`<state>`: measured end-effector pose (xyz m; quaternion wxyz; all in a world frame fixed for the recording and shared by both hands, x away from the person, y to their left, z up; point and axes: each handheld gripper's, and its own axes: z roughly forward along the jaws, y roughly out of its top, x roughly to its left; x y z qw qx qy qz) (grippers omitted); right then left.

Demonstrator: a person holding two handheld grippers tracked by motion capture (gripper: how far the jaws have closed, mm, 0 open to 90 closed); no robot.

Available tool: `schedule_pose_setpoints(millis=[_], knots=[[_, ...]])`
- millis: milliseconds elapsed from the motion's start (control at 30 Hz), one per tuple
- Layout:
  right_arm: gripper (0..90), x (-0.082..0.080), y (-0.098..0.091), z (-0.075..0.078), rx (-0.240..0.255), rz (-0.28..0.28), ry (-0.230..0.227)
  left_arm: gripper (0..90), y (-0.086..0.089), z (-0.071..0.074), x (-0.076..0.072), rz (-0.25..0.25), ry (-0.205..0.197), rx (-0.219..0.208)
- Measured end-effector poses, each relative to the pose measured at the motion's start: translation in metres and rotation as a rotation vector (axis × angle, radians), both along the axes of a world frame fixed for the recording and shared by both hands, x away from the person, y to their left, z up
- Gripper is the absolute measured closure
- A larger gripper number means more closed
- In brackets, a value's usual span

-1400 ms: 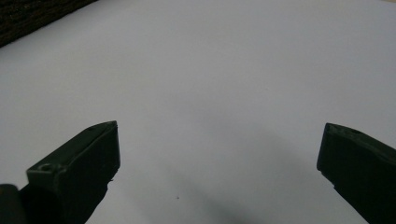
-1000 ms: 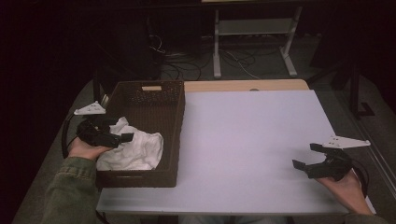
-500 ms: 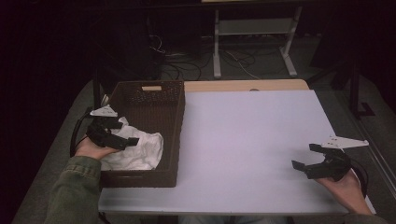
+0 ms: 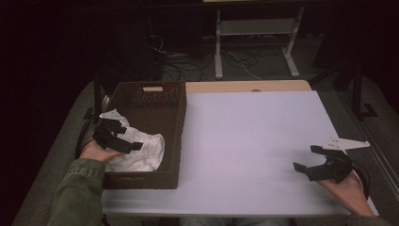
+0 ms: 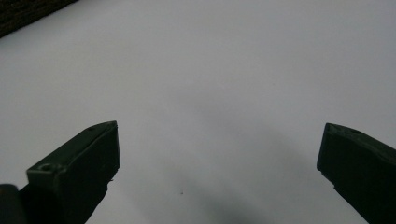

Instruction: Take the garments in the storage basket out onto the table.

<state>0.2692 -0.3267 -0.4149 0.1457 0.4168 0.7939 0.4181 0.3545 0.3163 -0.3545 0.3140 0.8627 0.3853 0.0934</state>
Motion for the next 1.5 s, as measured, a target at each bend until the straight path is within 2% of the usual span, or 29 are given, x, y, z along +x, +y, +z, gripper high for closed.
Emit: schedule_pose_setpoints(millis=[33,133,167,200,233,267,300,367,433,533,600,633,667,700,733,767,867,1033,1133,1233,1267,1333,1367,1400,1433,1500], knots=[[0.0,0.0,0.0,0.0,-0.001,0.001,0.001,0.0,-0.003,-0.002,0.001,-0.003,0.011,0.011],[0.0,0.0,0.001,0.0,-0.003,0.005,0.001,0.0,-0.005,-0.004,0.001,-0.007,0.024,0.0],[0.0,0.0,0.001,-0.001,-0.005,0.007,0.005,0.0,-0.007,-0.007,0.003,-0.002,0.052,0.004],[0.0,0.0,0.002,-0.001,-0.006,0.008,0.007,0.0,-0.007,-0.007,0.003,-0.002,0.052,0.004],[0.0,0.0,0.002,-0.001,-0.007,0.01,0.007,0.0,-0.008,-0.011,0.004,0.0,0.095,0.009],[0.0,0.0,0.002,-0.001,-0.008,0.012,0.007,0.0,-0.008,-0.013,0.004,0.002,0.115,0.017],[0.0,0.0,0.003,-0.001,-0.009,0.013,0.007,0.0,-0.008,-0.013,0.004,0.002,0.115,0.017],[0.0,0.0,0.003,-0.001,-0.01,0.014,0.009,0.0,-0.01,-0.018,0.005,0.003,0.161,0.051],[0.0,0.0,0.003,-0.001,-0.011,0.015,0.01,0.0,-0.01,-0.018,0.006,-0.001,0.166,0.059],[0.0,0.0,0.003,-0.001,-0.01,0.017,0.017,0.0,-0.011,-0.023,0.008,0.002,0.203,0.077],[0.0,0.0,0.003,-0.001,-0.013,0.02,0.013,0.0,-0.011,-0.026,0.009,-0.003,0.226,0.103],[0.0,0.0,0.003,-0.001,-0.014,0.021,0.014,0.0,-0.011,-0.026,0.009,-0.003,0.226,0.103],[0.0,0.0,0.003,-0.001,-0.014,0.021,0.015,0.0,-0.013,-0.03,0.01,-0.003,0.252,0.129],[0.0,0.0,0.003,-0.002,-0.014,0.022,0.015,0.0,-0.013,-0.03,0.01,-0.003,0.252,0.129],[0.0,0.0,0.003,-0.002,-0.016,0.023,0.015,0.0,-0.014,-0.034,0.011,-0.009,0.285,0.154],[0.0,0.0,0.003,-0.001,-0.016,0.024,0.015,1.2,-0.014,-0.035,0.011,-0.017,0.302,0.17],[0.0,-0.001,0.004,-0.002,-0.017,0.026,0.015,4.1,-0.014,-0.038,0.012,-0.016,0.334,0.181],[0.0,0.0,0.004,-0.002,-0.02,0.028,0.015,13.1,-0.016,-0.042,0.012,-0.036,0.37,0.215],[0.0,-0.001,0.004,-0.002,-0.018,0.025,0.018,16.5,-0.017,-0.042,0.011,-0.046,0.366,0.228],[0.0,-0.001,0.004,-0.001,-0.016,0.024,0.018,21.7,-0.018,-0.042,0.01,-0.035,0.351,0.242],[0.0,-0.001,0.003,-0.001,-0.015,0.024,0.017,30.5,-0.018,-0.042,0.01,-0.028,0.342,0.253],[0.0,-0.001,0.003,-0.001,-0.013,0.025,0.017,33.7,-0.018,-0.041,0.011,-0.012,0.331,0.265],[0.0,-0.001,0.003,-0.001,-0.013,0.025,0.016,41.6,-0.018,-0.041,0.01,-0.007,0.317,0.268],[0.0,-0.001,0.003,-0.001,-0.013,0.025,0.016,44.7,-0.018,-0.041,0.01,-0.007,0.317,0.268],[0.0,-0.001,0.003,-0.001,-0.013,0.025,0.017,47.0,-0.018,-0.04,0.009,-0.025,0.293,0.272],[0.0,-0.001,0.003,-0.001,-0.014,0.024,0.018,53.1,-0.019,-0.04,0.008,-0.027,0.287,0.277]])
